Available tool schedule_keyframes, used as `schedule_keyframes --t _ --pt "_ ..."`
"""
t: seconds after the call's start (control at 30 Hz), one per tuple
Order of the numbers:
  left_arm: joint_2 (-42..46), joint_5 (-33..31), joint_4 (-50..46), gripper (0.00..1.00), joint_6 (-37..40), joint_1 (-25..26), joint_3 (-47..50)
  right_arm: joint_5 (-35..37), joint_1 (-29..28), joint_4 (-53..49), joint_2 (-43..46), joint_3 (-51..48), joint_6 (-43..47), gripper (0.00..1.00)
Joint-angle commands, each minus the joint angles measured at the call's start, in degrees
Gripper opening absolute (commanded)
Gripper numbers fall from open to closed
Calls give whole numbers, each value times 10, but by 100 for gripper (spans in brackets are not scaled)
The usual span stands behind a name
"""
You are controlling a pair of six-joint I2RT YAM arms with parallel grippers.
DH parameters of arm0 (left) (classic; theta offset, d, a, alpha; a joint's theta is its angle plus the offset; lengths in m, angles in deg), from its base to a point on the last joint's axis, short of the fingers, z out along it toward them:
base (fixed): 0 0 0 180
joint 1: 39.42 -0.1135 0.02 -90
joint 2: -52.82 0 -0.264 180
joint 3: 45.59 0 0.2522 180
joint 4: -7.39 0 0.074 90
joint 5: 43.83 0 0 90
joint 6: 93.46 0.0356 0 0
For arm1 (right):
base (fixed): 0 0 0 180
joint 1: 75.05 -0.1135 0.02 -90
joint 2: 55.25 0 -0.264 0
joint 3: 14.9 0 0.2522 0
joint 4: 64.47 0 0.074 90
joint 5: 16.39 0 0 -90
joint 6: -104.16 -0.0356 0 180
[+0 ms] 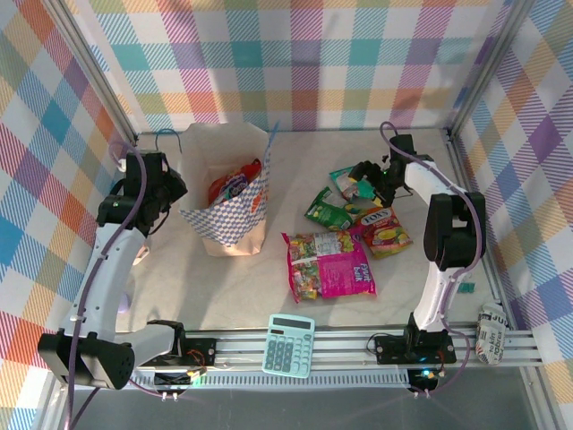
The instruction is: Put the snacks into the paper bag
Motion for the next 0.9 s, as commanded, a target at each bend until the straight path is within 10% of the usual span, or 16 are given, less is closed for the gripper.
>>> schedule_keyframes --t 0.0,0.87 --pt "-2 15 15 35 12 1 -22 0 5 11 -10 8 2 98" --pt "15 14 -1 41 25 27 -51 -20 9 80 -58 7 -50 91"
